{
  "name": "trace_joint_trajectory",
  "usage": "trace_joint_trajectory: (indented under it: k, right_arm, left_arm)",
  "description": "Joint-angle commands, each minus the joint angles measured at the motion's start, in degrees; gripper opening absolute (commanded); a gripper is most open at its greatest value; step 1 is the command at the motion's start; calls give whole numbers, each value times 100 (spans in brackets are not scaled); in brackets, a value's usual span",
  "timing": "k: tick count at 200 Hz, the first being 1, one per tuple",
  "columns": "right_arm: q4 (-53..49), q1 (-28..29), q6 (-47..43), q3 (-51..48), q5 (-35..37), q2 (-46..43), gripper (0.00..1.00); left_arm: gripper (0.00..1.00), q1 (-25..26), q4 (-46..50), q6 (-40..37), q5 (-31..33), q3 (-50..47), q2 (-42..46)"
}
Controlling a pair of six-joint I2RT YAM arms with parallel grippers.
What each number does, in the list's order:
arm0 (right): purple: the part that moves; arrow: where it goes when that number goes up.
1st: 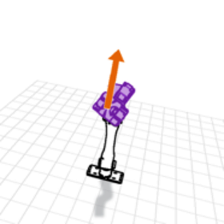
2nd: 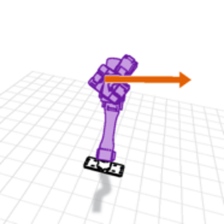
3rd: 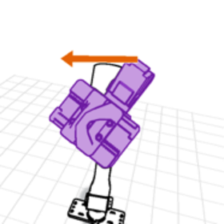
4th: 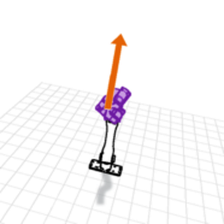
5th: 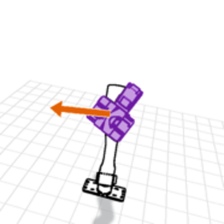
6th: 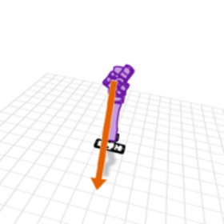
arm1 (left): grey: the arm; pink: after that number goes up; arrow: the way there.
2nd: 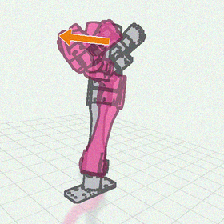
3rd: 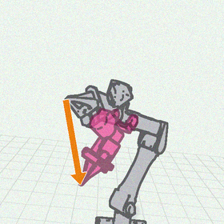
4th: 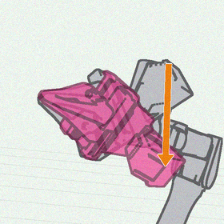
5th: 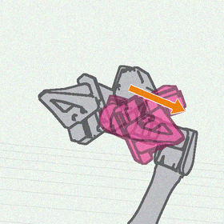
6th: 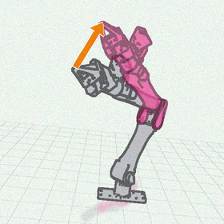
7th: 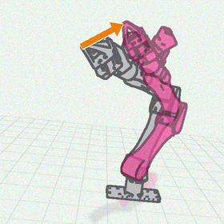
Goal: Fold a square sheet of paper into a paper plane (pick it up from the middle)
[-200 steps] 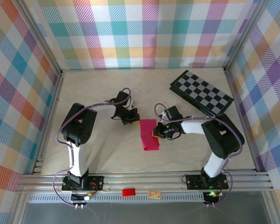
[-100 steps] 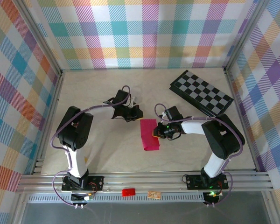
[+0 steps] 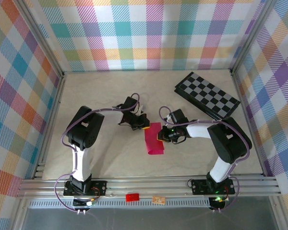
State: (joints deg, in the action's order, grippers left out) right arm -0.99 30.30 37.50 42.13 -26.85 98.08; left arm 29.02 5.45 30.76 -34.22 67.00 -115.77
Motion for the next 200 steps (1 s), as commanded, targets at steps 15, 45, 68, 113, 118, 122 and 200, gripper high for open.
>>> trace_joint_trajectory:
  k: [15,45,68,113,118,122,200]
  right_arm:
    - [-664,-25,93,-318,462,173,0]
    - [-604,-25,131,-340,445,164,0]
    - [-542,-24,200,-346,428,146,0]
    - [-340,-25,389,-390,416,67,0]
    - [-345,-25,400,-394,441,62,0]
    - [-349,-25,414,-390,456,54,0]
    - [-392,-26,455,-399,584,3,0]
  left_arm:
    - [0,-439,245,-43,855,209,-241]
    - [0,-493,131,-3,829,209,-120]
    - [0,-485,-12,94,691,85,173]
    - [0,-403,-149,373,819,-504,1107]
    - [0,-374,-167,400,820,-584,1191]
    - [0,-344,-183,424,820,-645,1266]
    - [0,666,-720,685,176,-1434,1480]
